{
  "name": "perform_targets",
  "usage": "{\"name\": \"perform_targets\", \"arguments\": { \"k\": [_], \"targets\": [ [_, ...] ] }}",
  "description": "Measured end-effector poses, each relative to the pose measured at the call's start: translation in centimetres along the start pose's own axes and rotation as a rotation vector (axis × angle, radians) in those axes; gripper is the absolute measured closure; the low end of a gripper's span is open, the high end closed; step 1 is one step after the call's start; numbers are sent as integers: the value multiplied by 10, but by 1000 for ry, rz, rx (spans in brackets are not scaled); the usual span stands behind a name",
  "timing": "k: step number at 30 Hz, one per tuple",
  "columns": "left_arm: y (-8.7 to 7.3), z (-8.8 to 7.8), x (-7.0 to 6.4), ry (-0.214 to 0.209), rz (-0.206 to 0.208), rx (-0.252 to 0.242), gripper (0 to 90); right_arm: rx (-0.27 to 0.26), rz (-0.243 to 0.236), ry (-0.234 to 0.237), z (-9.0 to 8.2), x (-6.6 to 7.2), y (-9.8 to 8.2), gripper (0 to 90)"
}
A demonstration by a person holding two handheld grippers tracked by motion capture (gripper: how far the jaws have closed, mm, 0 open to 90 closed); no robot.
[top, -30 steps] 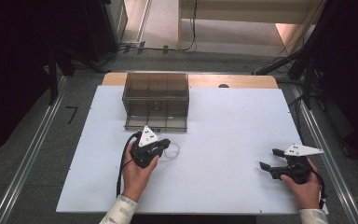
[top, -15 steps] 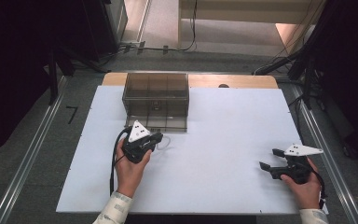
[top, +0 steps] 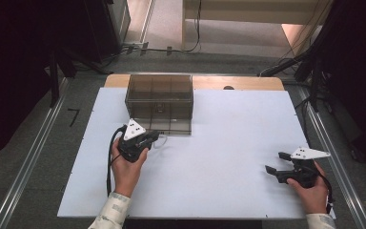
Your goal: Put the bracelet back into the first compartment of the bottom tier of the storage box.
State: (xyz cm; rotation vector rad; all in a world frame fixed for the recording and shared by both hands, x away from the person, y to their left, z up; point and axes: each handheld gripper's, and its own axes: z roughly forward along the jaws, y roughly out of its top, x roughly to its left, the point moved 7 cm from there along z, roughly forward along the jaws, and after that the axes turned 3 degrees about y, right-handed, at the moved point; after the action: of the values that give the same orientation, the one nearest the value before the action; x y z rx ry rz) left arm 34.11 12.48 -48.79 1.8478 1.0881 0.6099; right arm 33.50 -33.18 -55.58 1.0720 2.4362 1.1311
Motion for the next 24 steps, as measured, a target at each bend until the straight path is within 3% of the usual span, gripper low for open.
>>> {"name": "perform_targets", "arguments": {
  "k": [17, 24],
  "targets": [
    [11, -6, 35, 64, -28, -18, 869, 0, 1, -2, 0, 0, 0, 155],
    [14, -5, 43, 77, -36, -12, 869, 0, 1, -2, 0, 0, 0, 155]
  ]
}}
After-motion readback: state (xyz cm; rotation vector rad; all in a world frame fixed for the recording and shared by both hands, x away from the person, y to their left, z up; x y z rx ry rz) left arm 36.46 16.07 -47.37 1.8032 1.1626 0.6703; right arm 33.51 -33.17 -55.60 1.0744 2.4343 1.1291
